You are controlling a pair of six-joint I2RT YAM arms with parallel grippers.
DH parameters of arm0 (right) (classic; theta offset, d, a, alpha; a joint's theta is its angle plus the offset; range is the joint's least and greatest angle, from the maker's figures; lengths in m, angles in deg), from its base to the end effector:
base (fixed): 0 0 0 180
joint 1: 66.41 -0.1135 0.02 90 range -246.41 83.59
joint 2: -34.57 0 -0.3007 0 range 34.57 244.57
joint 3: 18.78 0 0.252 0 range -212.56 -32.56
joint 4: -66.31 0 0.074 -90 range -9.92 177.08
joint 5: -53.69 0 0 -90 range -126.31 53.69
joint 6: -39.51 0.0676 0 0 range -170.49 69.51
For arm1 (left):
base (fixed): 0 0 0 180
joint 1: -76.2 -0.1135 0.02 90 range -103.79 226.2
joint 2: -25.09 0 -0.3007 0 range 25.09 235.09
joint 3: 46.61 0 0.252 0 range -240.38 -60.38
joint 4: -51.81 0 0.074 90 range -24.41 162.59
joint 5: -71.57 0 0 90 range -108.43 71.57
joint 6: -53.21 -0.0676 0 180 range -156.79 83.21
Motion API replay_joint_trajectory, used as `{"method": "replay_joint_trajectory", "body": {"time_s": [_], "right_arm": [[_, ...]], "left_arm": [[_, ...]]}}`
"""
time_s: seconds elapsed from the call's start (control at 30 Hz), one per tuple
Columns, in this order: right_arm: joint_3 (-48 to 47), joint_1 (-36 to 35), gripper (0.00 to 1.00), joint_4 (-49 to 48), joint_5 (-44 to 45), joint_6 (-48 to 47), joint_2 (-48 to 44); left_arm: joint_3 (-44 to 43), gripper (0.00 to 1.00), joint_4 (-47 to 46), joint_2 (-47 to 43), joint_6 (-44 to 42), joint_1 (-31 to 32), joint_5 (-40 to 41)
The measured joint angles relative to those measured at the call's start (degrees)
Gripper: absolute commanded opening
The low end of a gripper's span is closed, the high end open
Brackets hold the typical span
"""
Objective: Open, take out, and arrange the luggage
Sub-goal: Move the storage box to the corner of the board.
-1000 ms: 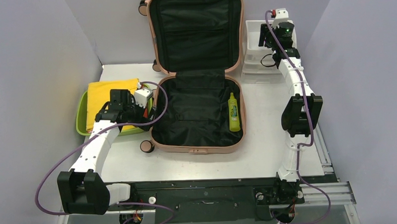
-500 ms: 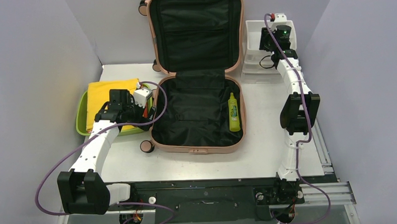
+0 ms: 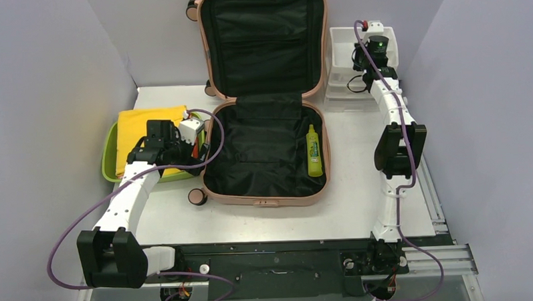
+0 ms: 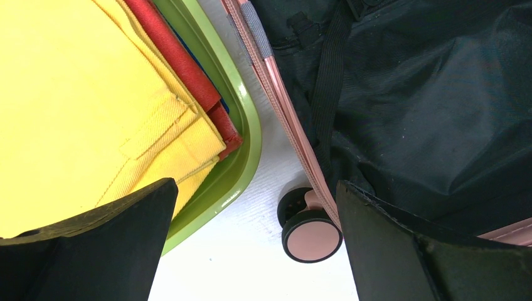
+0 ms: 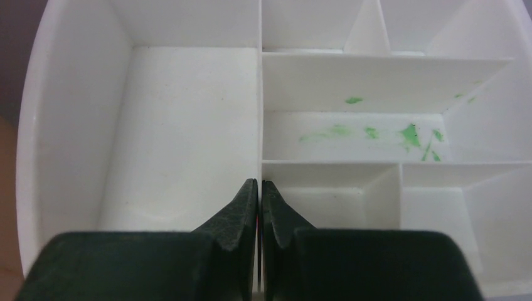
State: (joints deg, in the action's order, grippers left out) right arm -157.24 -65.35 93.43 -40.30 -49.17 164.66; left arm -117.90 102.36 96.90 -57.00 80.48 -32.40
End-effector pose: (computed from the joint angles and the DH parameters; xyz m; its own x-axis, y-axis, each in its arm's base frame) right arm 0.5969 -0.0063 0.3348 -0.3224 0.0289 -0.9462 -0.0400 0.9982 0.0442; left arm 0.2639 -0.0361 0.2883 -0.6507 0.3849 -0.6546 0.4779 0.8775 0.0408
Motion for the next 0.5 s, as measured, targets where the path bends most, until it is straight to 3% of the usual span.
{"method": "replay_joint_trajectory", "body": {"time_s": [0.17, 0.5], "right_arm": [[2.71, -0.09, 0.00, -0.76, 0.24, 0.00, -1.75], [18.82, -0.42, 0.00, 1.16, 2.97, -0.02, -14.69]], "left_arm": [[0.00, 0.96, -0.02, -0.02, 0.00, 0.00, -0.02], [0.00, 0.96, -0.02, -0.94, 0.00, -0.28, -0.85]]}}
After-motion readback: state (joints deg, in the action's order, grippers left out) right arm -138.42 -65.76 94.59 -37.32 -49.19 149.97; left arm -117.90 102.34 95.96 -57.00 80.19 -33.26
